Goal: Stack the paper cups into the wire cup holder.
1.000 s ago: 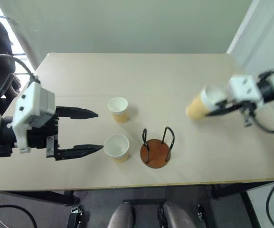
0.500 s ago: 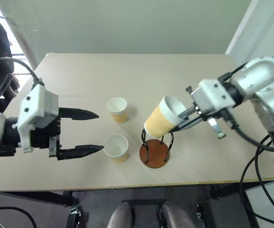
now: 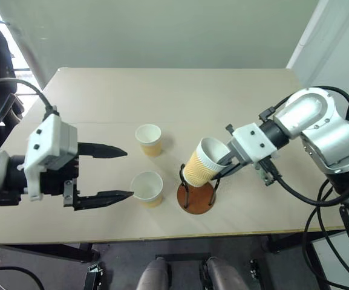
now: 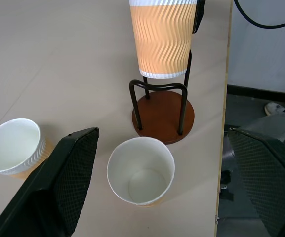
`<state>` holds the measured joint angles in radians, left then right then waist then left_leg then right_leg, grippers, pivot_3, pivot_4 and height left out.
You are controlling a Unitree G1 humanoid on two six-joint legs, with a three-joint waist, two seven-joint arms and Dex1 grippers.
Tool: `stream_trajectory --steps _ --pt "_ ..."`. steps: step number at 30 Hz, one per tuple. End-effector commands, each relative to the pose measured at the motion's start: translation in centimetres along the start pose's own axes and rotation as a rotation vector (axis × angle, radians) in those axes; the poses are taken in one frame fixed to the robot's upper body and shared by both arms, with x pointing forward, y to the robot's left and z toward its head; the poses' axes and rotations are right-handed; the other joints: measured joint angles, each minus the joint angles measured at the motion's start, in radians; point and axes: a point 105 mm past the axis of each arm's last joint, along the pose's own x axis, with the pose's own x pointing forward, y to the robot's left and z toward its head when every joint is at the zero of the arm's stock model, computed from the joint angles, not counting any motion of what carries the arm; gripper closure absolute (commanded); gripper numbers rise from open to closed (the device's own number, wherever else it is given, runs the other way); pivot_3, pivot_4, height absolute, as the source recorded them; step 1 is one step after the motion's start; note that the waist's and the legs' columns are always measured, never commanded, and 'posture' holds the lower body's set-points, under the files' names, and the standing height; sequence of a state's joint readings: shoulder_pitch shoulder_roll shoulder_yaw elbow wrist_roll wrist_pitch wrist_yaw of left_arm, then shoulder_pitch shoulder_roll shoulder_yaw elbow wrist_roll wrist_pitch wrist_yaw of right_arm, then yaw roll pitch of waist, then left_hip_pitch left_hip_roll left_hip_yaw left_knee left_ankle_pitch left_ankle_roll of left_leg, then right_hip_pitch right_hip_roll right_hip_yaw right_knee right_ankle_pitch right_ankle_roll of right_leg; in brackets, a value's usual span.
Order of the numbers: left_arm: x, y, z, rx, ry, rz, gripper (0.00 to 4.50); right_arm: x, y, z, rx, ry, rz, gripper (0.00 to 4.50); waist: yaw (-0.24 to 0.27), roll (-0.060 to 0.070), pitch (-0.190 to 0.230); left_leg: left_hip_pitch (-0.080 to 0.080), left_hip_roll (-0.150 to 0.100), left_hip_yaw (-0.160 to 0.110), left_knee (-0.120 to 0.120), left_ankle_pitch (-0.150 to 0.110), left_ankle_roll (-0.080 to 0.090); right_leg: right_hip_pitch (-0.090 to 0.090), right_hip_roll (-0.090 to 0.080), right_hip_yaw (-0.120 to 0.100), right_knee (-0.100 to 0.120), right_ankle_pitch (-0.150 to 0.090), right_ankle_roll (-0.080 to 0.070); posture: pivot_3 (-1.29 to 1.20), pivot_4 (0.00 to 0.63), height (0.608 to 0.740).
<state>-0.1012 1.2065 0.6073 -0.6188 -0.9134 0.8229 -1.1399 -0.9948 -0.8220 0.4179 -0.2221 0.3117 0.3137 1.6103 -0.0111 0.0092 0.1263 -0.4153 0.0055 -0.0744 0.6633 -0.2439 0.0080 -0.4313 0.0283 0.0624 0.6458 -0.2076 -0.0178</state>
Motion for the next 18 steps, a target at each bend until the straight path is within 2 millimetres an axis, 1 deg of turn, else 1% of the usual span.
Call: stream_trajectory --steps 1,8,9,12,18 --pt "-0.38 -0.13 0.70 0.033 -0.005 0.024 0.00 0.09 0.03 0.13 -0.037 0.017 0.009 4.47 0.000 0.000 0.000 0.000 0.000 0.000 0.000 0.000 0.000 0.000 0.000 0.000 0.000 0.000 0.000 0.00 0.150 0.740" --pt "-0.39 -0.15 0.71 0.032 -0.005 0.026 0.00 0.10 0.02 0.07 -0.040 0.019 0.011 4.47 0.000 0.000 0.000 0.000 0.000 0.000 0.000 0.000 0.000 0.000 0.000 0.000 0.000 0.000 0.000 0.00 0.150 0.740" --pt "-0.38 -0.19 0.70 0.034 -0.002 0.027 0.00 0.10 0.08 -0.07 -0.047 0.029 0.013 4.30 0.000 0.000 0.000 0.000 0.000 0.000 0.000 0.000 0.000 0.000 0.000 0.000 0.000 0.000 0.000 0.00 0.150 0.740" --pt "-0.36 -0.18 0.69 0.037 0.001 0.025 0.00 0.01 -0.06 -0.29 -0.057 0.048 0.006 3.64 0.000 0.000 0.000 0.000 0.000 0.000 0.000 0.000 0.000 0.000 0.000 0.000 0.000 0.000 0.000 0.00 0.150 0.740" --pt "-0.20 0.06 0.53 0.043 0.009 0.008 0.00 -0.59 -0.44 -0.42 -0.052 0.065 -0.024 1.49 0.000 0.000 0.000 0.000 0.000 0.000 0.000 0.000 0.000 0.000 0.000 0.000 0.000 0.000 0.000 0.00 0.150 0.740"
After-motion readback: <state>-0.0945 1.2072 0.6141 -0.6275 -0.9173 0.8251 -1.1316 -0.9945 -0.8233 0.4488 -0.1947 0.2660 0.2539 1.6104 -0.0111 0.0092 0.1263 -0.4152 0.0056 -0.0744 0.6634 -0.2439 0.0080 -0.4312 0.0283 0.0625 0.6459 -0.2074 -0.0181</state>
